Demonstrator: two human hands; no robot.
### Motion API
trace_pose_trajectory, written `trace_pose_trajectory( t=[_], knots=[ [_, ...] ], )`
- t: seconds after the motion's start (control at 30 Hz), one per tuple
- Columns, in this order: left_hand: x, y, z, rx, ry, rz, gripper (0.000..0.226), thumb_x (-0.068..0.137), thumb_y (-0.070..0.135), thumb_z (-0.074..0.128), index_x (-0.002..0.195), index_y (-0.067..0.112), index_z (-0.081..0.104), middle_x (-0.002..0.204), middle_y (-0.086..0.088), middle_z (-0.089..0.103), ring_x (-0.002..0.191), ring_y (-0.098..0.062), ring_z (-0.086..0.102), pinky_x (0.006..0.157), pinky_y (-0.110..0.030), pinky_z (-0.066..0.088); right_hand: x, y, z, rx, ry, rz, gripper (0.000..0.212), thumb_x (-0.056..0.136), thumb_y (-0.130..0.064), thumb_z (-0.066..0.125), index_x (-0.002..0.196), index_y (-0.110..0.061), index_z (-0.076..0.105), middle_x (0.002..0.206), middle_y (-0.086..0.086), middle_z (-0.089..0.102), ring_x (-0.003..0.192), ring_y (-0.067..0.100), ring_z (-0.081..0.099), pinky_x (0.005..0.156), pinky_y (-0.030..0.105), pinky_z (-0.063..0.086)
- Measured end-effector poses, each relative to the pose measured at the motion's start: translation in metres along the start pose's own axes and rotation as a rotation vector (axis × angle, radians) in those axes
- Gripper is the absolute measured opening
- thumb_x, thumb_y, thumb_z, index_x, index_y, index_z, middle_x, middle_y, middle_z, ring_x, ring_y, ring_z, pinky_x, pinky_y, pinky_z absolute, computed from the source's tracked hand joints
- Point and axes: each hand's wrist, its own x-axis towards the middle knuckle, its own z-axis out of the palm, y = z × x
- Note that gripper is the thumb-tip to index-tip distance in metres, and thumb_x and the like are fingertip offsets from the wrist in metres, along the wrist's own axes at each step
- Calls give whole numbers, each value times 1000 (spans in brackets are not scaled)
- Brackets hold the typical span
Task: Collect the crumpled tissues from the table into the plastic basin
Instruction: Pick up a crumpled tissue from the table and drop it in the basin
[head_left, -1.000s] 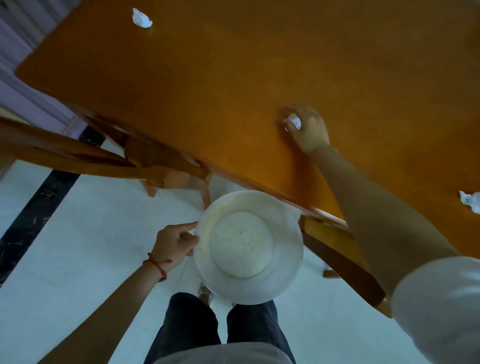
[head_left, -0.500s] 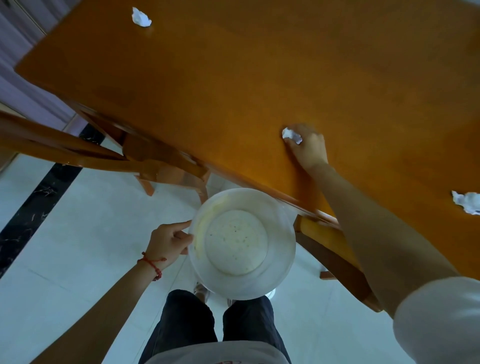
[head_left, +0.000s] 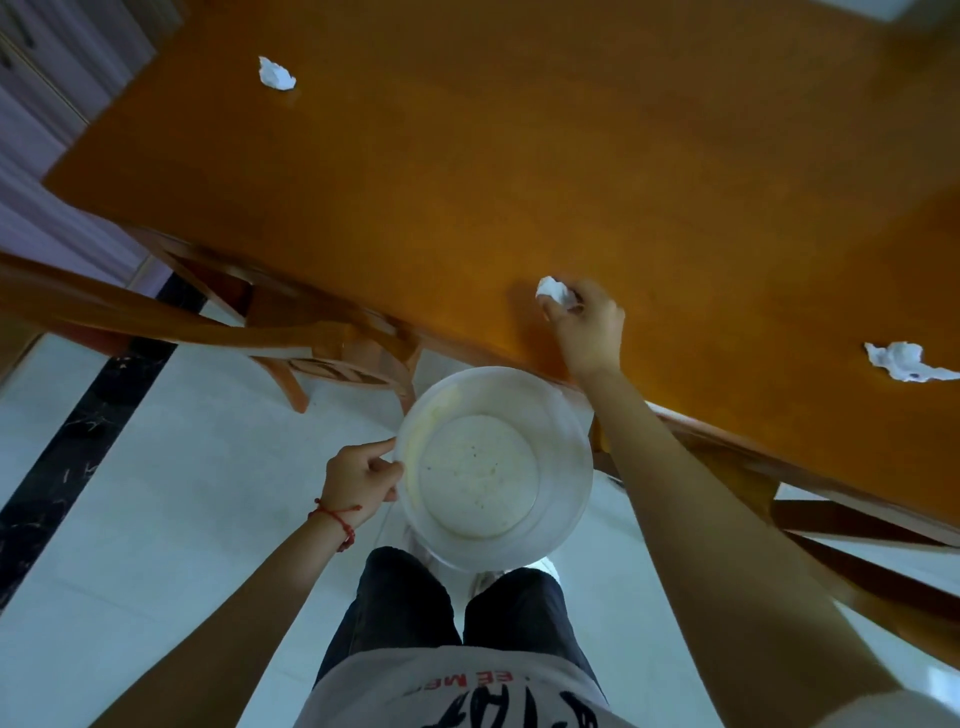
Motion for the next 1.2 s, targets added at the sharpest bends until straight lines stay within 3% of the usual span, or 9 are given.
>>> trace_pose_trajectory(
  t=[0.2,0.33,0.47,0.53,0.63,0.83,1.03,1.13,1.2],
  knots=[
    [-4,-1,-4,-16,-22,14,40,79,2,57,116,14,61,41,9,60,50,1,60,56,-12,53,-81,9,3,-6,-52,-21,28,84,-22,64,109,-10,61,108,10,64,92,15,55,66,10,36],
    [-7,-6,-4,-13,-25,16,39,80,4,59,117,13,61,45,7,60,52,-8,61,57,-12,54,-120,24,11,-28,-151,35,33,82,-22,66,113,-13,60,117,9,63,107,23,57,88,31,49],
    [-12,-11,-3,-54,-25,7,40,79,1,58,118,12,59,47,8,60,55,-9,59,57,-15,54,-141,36,13,-185,-349,82,48,83,-28,64,127,-14,49,135,6,51,125,21,45,105,32,35],
    [-13,-14,-4,-61,-29,9,40,80,1,59,119,10,58,60,-7,61,62,-16,58,57,-14,54,-150,41,10,-190,-317,86,49,84,-29,63,128,-15,48,136,6,50,127,21,42,106,32,32],
    [-17,-20,-6,-63,-38,17,40,81,0,58,120,7,56,73,-14,63,70,-25,59,54,-11,53,-165,48,2,-185,-257,87,46,85,-29,62,127,-16,49,135,6,50,127,22,43,105,37,36],
    [-26,-30,-12,-57,-85,47,41,81,1,59,121,12,56,69,-8,65,72,-23,62,62,-23,58,-201,59,-13,-245,-97,45,40,86,-23,61,124,-13,52,132,9,53,123,25,47,98,39,43],
    [-47,-41,-13,-71,-56,36,42,80,-1,59,121,10,56,74,-10,65,78,-26,61,58,-12,54,-234,69,-17,-246,-23,95,42,88,-19,58,128,-11,48,133,13,51,123,28,46,99,40,41],
    [-60,-47,-13,-89,-28,14,43,80,0,59,122,9,55,75,-12,65,79,-26,62,61,-16,55,-243,75,-22,-194,-33,147,39,89,-17,55,127,-11,48,123,13,58,107,27,56,87,32,45],
    [-68,-52,-13,-88,-13,13,43,80,1,60,121,10,56,75,-12,66,79,-27,63,67,-28,57,-248,80,-25,-134,-66,190,35,91,-16,53,125,-11,50,115,13,63,98,25,60,82,28,47]
  ],
)
